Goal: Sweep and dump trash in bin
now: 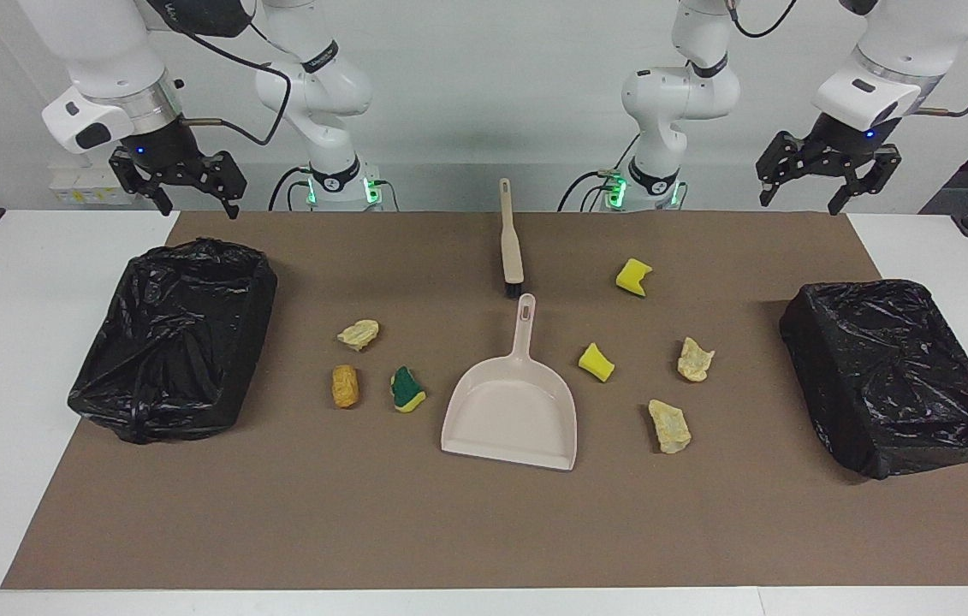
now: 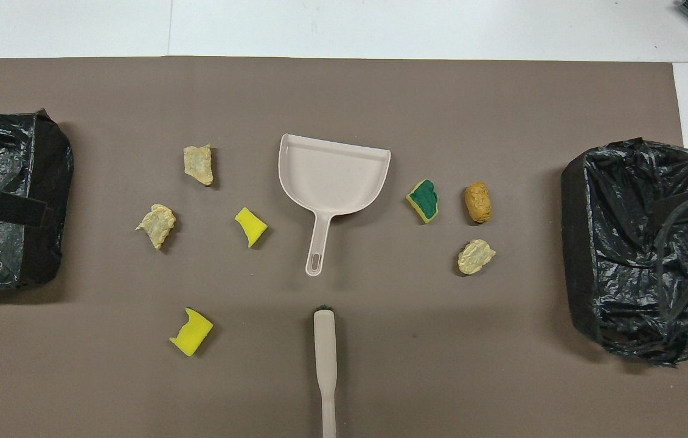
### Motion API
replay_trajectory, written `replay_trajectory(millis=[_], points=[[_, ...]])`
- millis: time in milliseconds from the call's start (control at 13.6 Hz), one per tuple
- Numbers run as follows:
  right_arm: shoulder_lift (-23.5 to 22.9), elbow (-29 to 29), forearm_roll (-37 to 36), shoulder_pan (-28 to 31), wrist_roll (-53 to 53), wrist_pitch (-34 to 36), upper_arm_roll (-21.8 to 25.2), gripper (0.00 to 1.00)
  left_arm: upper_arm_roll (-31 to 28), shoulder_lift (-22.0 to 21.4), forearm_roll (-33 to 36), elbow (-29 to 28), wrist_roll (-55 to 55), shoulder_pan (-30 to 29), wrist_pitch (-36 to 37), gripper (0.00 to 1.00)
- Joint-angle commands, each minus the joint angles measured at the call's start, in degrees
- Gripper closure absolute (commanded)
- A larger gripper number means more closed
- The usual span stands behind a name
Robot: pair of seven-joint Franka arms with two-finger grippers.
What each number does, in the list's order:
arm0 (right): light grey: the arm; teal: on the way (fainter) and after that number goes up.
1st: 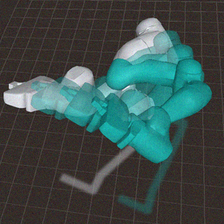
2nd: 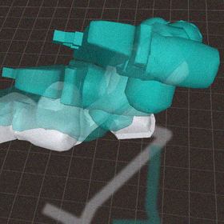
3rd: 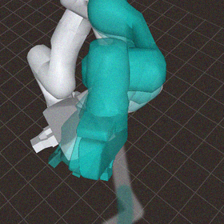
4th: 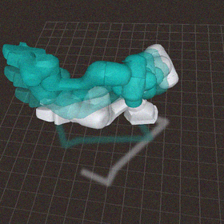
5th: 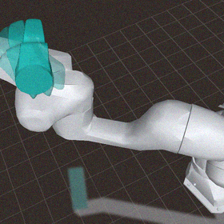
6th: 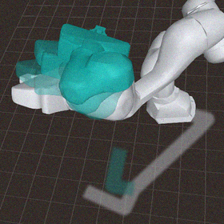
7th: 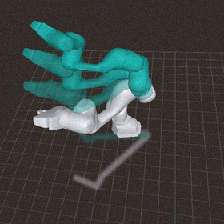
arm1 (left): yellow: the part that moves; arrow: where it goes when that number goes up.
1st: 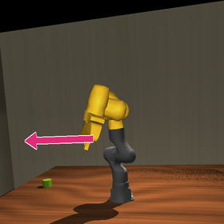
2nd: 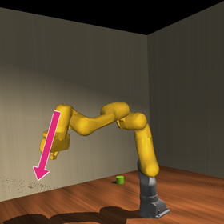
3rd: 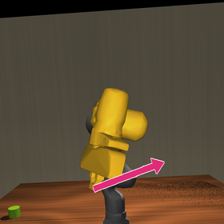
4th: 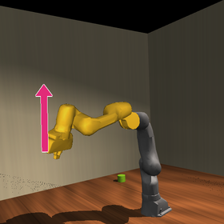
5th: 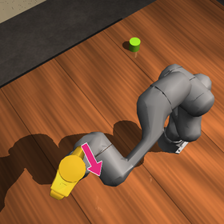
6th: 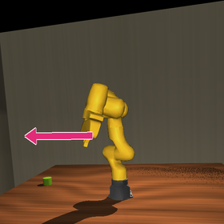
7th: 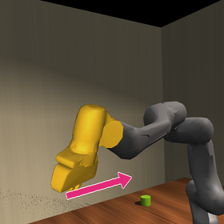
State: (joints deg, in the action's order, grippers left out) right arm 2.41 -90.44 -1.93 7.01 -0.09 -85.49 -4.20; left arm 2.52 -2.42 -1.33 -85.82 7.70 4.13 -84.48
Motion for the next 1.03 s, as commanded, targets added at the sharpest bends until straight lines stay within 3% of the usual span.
replay_trajectory(millis=[0,367,514,955], points=[[-0.12,0.27,1.14,0.81,0.97,-0.29,-0.46,0.00,-0.41,-1.71,-0.34,-1.80,-0.50,0.44,0.02,0.00],[0.14,0.00,1.14,0.64,1.14,0.15,-0.46,0.00,0.72,-2.15,-0.34,-2.16,-5.56,1.06,-0.33,0.00],[0.40,-0.18,0.96,0.46,1.67,0.50,-0.55,0.00,2.13,-3.29,-0.42,-4.96,-7.26,1.23,-1.20,0.00],[0.58,0.17,0.96,0.55,0.01,2.35,-0.81,0.00,13.01,-12.78,-2.17,-25.24,-12.69,1.14,-9.81,0.00]])
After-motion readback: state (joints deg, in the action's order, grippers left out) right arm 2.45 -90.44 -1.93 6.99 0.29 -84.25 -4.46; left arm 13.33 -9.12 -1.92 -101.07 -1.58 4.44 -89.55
